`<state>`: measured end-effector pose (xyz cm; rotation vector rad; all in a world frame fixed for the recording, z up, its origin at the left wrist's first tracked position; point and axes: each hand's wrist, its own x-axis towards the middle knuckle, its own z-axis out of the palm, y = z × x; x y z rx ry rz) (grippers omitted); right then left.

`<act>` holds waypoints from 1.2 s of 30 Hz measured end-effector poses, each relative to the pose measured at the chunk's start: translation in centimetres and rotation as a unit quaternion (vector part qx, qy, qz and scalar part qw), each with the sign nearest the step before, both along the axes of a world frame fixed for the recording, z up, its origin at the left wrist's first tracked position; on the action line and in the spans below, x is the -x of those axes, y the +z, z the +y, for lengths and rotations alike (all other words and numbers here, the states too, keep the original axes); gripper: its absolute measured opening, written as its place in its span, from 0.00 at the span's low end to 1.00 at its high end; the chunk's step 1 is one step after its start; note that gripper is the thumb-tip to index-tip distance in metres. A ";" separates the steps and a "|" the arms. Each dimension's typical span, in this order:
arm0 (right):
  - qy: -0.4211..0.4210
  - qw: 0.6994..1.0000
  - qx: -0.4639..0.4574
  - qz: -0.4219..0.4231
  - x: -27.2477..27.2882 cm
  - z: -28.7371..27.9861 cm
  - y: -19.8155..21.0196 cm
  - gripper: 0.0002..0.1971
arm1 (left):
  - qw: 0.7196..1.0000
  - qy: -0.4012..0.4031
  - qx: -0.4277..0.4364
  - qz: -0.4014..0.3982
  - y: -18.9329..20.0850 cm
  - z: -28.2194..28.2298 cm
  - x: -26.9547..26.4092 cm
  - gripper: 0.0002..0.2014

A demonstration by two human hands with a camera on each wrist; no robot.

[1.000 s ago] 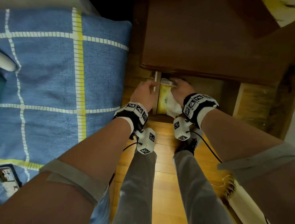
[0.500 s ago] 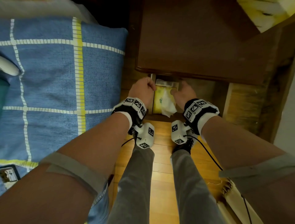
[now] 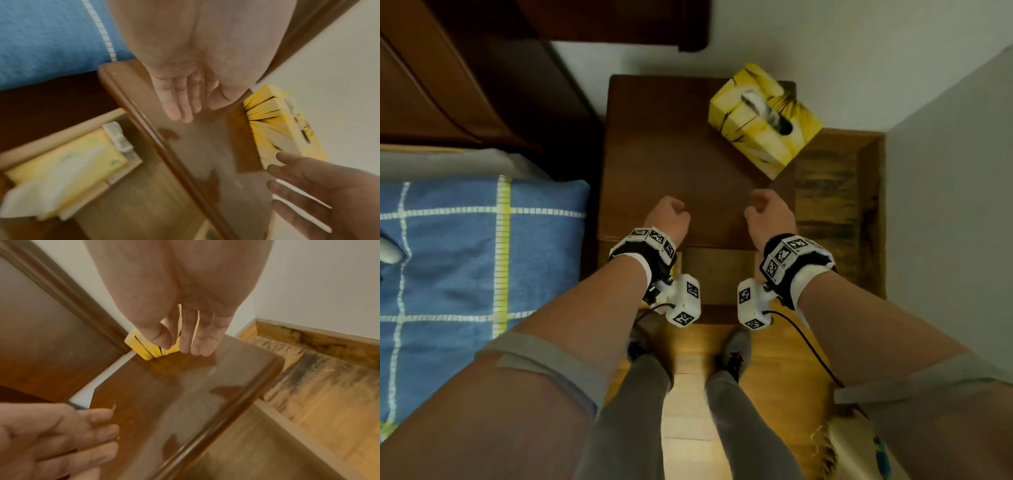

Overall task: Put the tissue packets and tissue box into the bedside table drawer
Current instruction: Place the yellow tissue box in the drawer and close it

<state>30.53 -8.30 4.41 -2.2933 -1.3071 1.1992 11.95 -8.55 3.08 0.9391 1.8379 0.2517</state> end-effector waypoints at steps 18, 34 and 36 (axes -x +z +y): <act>0.041 0.967 -0.073 -0.240 -2.6 8.5 -2.7 0.40 | 0.993 0.048 0.056 -0.091 -2.7 9.4 -4.8 0.17; -0.070 0.993 0.069 0.066 -0.6 6.4 -2.1 0.42 | 0.987 -0.006 0.082 -0.135 -1.6 10.0 -3.6 0.32; -0.074 0.991 0.096 0.047 -0.2 5.9 -2.5 0.43 | 0.978 0.009 0.122 -0.169 -1.9 9.2 -3.2 0.30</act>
